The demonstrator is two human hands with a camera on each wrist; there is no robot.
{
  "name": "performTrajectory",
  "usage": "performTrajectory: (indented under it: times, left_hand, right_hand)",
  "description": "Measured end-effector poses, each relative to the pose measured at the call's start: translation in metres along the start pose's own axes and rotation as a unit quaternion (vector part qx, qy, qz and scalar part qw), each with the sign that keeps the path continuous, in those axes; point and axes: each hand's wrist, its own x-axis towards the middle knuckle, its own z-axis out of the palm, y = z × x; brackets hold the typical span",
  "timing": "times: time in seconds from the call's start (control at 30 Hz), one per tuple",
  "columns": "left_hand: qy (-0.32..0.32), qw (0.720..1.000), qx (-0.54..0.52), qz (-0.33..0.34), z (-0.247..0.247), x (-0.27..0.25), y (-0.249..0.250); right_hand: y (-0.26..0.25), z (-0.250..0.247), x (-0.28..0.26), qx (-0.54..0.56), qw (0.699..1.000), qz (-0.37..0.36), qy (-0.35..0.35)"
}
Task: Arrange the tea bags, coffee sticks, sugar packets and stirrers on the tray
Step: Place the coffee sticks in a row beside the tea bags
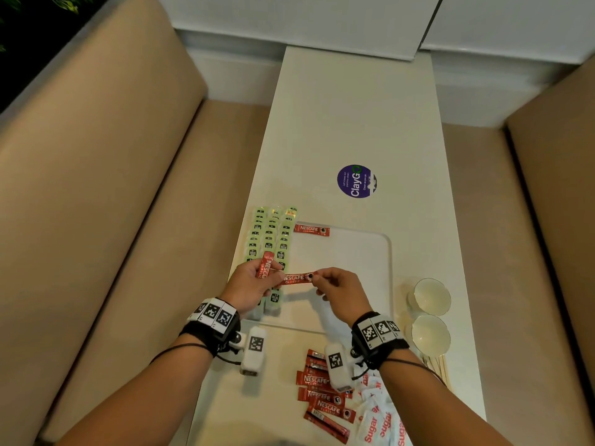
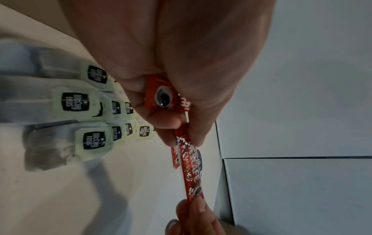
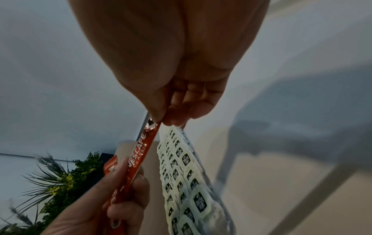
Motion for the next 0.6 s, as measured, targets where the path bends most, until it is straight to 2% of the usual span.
performTrajectory:
  times: [0.13, 0.23, 0.6]
  left_hand:
    - [0.015, 0.999, 0.010, 0.027, 0.002, 0.001, 0.005]
    - [0.015, 0.999, 0.015, 0.042, 0.002, 0.002, 0.007]
    - [0.031, 0.999, -0.011, 0.013, 0.000, 0.011, 0.006]
  right_hand:
    - [-0.001, -0.001, -0.004, 0.040, 0.999, 0.008, -0.003]
    - [-0.001, -0.003, -0.006, 0.025, 1.000, -0.003, 0.009]
    - [-0.002, -0.011, 0.014, -0.043, 0.999, -0.007, 0.029]
